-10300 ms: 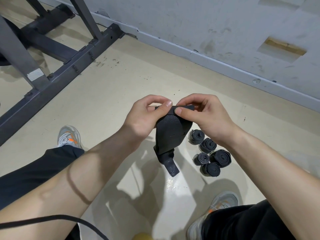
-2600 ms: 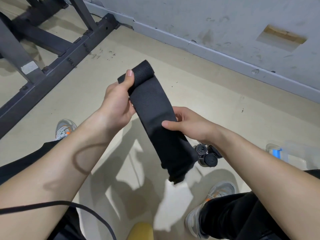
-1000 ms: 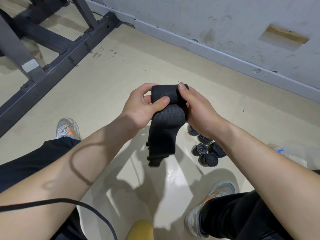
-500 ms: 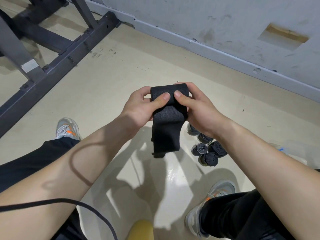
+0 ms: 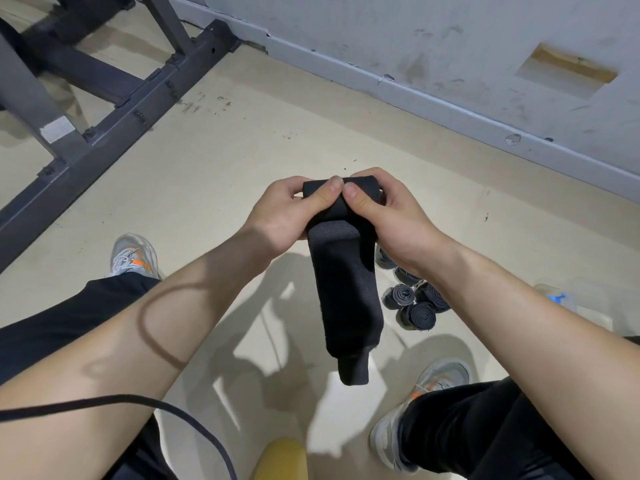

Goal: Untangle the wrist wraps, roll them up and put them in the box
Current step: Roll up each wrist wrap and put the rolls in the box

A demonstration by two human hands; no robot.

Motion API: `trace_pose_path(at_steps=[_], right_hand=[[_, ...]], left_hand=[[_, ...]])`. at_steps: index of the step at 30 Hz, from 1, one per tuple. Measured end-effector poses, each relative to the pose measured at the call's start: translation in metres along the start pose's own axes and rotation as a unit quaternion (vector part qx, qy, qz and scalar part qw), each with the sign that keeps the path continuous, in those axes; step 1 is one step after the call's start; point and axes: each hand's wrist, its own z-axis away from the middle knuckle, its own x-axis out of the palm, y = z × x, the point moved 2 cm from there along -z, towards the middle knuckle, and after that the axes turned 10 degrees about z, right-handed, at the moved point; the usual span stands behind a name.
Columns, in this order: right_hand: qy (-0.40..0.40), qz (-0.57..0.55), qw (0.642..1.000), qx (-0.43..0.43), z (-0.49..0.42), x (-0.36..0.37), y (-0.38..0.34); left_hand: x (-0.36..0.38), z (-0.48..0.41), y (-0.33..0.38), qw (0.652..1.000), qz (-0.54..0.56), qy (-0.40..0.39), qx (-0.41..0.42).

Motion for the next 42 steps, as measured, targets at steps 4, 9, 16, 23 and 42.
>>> trace_pose_path(at_steps=[4,9,16,23,42], right_hand=[[0.001,-0.042,0.999,0.006,0.000,-0.001,-0.004],[-0.050,0.024,0.998,0.040,0.002,0.001,-0.008],[-0.036,0.007,0.998,0.041,0.003,0.002,-0.013],[-0.042,0.004,0.998,0.048,-0.001,0.003,-0.008],[-0.046,-0.034,0.998,0.033,-0.002,-0.007,-0.006]], left_hand=[[-0.004,0.001,0.004,1.000,0.024,-0.005,0.007],[-0.008,0.000,0.005,0.999,0.046,-0.009,0.020],[-0.011,0.002,0.007,0.997,-0.004,0.003,0.079],[-0.006,0.003,0.004,0.992,-0.041,-0.016,0.116],[-0.007,0.001,0.000,0.996,0.090,0.005,0.017]])
